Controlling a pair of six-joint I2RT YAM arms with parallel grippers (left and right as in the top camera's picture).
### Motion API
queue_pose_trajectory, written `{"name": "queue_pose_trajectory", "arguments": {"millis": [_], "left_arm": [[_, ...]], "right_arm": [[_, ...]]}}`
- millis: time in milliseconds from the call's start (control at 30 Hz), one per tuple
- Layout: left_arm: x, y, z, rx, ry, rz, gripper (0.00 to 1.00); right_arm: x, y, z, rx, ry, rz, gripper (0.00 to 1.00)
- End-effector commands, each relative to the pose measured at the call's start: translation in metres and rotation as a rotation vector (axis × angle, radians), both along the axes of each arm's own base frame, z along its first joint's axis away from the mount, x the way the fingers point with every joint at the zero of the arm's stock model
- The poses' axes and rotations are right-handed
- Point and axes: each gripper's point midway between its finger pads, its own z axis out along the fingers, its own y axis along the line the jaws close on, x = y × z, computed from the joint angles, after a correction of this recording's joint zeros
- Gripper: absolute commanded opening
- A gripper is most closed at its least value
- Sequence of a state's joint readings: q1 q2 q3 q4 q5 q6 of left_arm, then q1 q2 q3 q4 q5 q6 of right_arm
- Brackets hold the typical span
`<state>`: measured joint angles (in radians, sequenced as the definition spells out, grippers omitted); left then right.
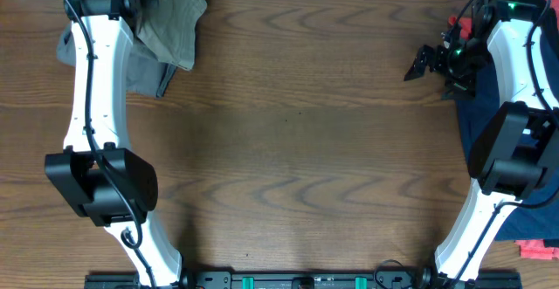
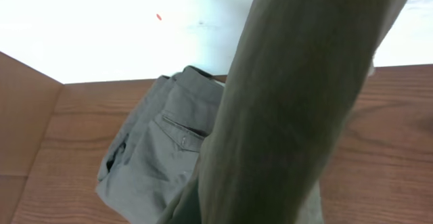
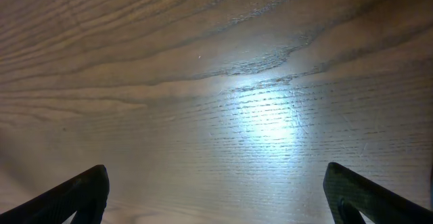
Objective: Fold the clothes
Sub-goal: 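Place the khaki shorts onto the grey shorts stack and release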
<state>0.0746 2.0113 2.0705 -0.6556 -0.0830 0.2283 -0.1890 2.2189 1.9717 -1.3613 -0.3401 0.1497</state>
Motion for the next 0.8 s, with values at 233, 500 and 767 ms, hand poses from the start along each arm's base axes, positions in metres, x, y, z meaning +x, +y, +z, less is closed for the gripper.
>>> {"name": "queue_pose_trajectory", "arguments": {"millis": [233, 500, 767], "left_arm": [[0.015, 0.049, -0.047, -0.014, 0.049, 0.104, 0.11], [0.035, 0.094, -0.088, -0.013, 0.035, 0.171, 0.16], [0.034, 0.140, -0.109, -0.014, 0.032, 0.244, 0.98]], "right_arm": [[-0.001, -0.001, -0.002, 0.001, 0.010, -0.011, 0.99], [-0.001, 0.000, -0.002, 0.001, 0.009, -0.011, 0.99], [-0.001, 0.000, -0.002, 0.001, 0.010, -0.011, 0.99]]}}
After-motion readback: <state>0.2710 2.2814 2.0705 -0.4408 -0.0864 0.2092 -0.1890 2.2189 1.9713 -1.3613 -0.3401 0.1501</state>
